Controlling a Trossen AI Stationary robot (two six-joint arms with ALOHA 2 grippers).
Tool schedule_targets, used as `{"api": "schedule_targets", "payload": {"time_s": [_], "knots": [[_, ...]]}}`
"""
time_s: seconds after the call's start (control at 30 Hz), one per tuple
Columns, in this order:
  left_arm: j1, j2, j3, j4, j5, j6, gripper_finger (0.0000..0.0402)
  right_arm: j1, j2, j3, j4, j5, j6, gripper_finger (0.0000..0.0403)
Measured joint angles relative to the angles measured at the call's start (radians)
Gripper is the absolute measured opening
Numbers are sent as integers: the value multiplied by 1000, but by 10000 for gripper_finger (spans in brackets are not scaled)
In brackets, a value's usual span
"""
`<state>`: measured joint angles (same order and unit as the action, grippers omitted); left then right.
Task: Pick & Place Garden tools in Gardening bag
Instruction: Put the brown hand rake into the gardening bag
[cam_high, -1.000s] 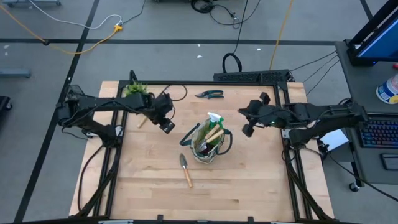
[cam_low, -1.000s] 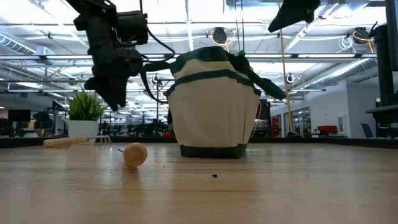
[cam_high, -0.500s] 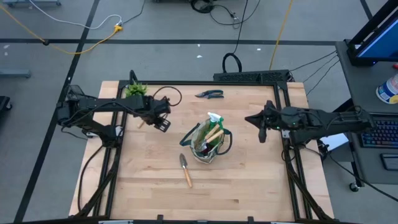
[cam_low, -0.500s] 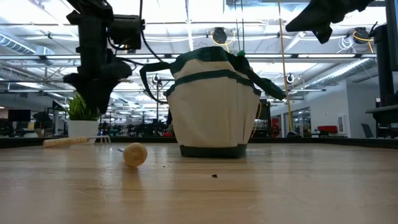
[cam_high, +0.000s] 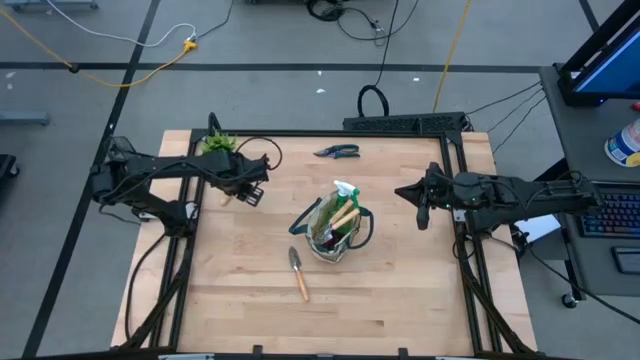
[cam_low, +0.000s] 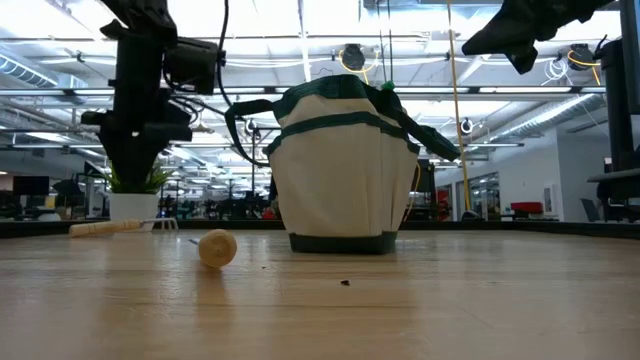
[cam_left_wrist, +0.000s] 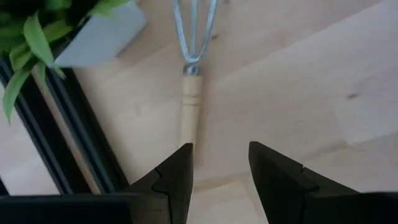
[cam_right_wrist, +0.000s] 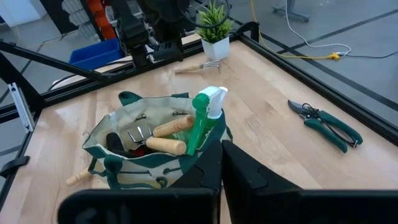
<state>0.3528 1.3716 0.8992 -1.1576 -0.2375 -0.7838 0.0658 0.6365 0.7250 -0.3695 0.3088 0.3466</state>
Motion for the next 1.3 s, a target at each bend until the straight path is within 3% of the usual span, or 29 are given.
{"api": "schedule_targets", "payload": {"time_s": [0.43,0.93,1.3], "knots": [[54,0,-140,154,-23,22,161,0,1,0,20,5,0,0],[122,0,-158,216,-63,99,161,0,1,0,55,7,1,0],[153,0,-310,315,-33,75,161,0,0,0,59,8,12,0]]}}
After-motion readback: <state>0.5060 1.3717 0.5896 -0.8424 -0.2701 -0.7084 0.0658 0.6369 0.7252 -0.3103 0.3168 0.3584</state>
